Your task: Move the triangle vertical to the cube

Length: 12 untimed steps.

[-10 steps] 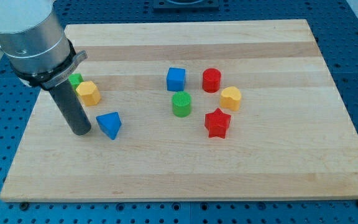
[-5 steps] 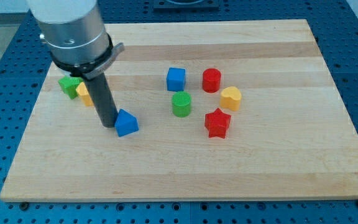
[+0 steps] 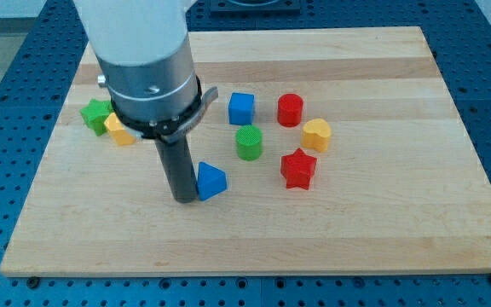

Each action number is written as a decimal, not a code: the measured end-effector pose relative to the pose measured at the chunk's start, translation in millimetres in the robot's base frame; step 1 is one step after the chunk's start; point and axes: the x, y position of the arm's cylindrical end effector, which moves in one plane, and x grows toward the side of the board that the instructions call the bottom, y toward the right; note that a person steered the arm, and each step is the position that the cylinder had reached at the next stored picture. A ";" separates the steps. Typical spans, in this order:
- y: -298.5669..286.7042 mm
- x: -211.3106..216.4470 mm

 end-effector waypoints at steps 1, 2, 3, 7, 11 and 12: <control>0.0 3.0; 0.8 -0.8; 15.3 -0.8; 47.7 2.3; -10.4 -44.3; 7.8 -44.3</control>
